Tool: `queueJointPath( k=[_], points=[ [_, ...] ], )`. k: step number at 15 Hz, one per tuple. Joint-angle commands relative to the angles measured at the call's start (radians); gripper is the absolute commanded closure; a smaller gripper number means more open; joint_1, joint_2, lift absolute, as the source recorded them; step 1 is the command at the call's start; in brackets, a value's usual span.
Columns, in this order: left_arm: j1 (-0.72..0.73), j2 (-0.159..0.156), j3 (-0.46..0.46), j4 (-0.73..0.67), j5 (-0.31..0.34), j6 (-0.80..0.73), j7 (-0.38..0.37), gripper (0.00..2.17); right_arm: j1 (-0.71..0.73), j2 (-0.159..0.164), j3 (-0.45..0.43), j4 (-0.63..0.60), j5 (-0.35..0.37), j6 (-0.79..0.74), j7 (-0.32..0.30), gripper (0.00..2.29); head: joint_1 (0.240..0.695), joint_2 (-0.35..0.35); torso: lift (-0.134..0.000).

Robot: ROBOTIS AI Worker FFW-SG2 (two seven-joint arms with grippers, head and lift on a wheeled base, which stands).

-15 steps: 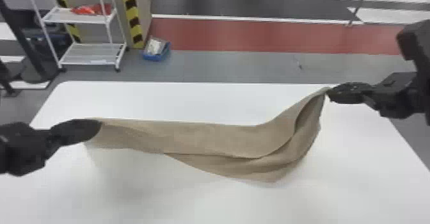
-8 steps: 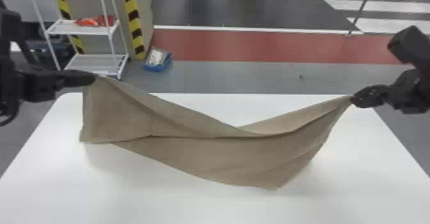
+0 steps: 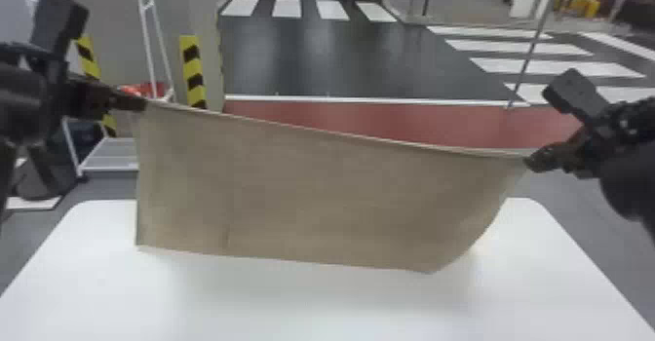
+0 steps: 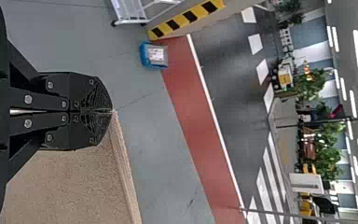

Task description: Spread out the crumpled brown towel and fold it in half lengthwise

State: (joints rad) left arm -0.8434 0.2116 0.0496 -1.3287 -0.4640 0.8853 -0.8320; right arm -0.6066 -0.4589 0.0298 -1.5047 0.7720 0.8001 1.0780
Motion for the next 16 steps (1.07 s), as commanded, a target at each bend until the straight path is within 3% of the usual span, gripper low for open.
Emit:
queueJointPath(
  k=[1,2,4,5,7,9,11,14,15,16],
  points=[
    [-0.098,-0.032,-0.016,0.134,-0.002,-0.107,0.016,1.55,-0.107,0.063,0.022,0.084,0.027,0.025,-0.056,1.63,0.447,-0.091,-0.124],
    [-0.109,-0.034,-0.016,0.137,-0.001,-0.107,0.022,1.55,-0.128,0.081,0.013,0.087,0.030,0.055,-0.076,1.63,0.427,-0.093,-0.124],
    [-0.094,-0.029,-0.002,0.109,0.030,-0.107,0.004,1.55,-0.122,0.074,0.010,0.043,0.018,0.083,-0.070,1.63,0.388,-0.098,-0.124],
    [-0.042,-0.017,0.021,0.022,0.042,-0.094,-0.016,1.55,-0.093,0.051,-0.001,-0.025,-0.007,0.126,-0.056,1.63,0.370,-0.100,-0.124],
    [0.119,0.023,0.096,-0.175,0.073,-0.051,-0.055,1.55,0.022,-0.029,-0.031,-0.187,-0.082,0.184,-0.020,1.63,0.361,-0.101,-0.124],
    [0.334,0.058,0.191,-0.377,0.133,-0.015,-0.091,1.55,0.206,-0.078,-0.110,-0.370,-0.122,0.196,0.042,1.63,0.375,-0.097,-0.124],
    [0.561,0.077,0.280,-0.530,0.185,-0.024,-0.114,1.55,0.438,-0.087,-0.226,-0.548,-0.160,0.187,0.082,1.63,0.449,-0.074,-0.124],
    [0.850,0.069,0.388,-0.669,0.254,-0.137,-0.154,1.55,0.728,-0.072,-0.381,-0.713,-0.211,0.123,0.118,1.63,0.566,-0.054,-0.124],
    [0.928,0.061,0.414,-0.698,0.281,-0.171,-0.160,1.55,0.801,-0.060,-0.424,-0.741,-0.220,0.067,0.134,1.63,0.614,-0.051,-0.124],
    [0.978,0.052,0.423,-0.713,0.291,-0.205,-0.180,1.55,0.854,-0.052,-0.455,-0.753,-0.241,0.034,0.148,1.63,0.695,-0.049,-0.124]
  ],
)
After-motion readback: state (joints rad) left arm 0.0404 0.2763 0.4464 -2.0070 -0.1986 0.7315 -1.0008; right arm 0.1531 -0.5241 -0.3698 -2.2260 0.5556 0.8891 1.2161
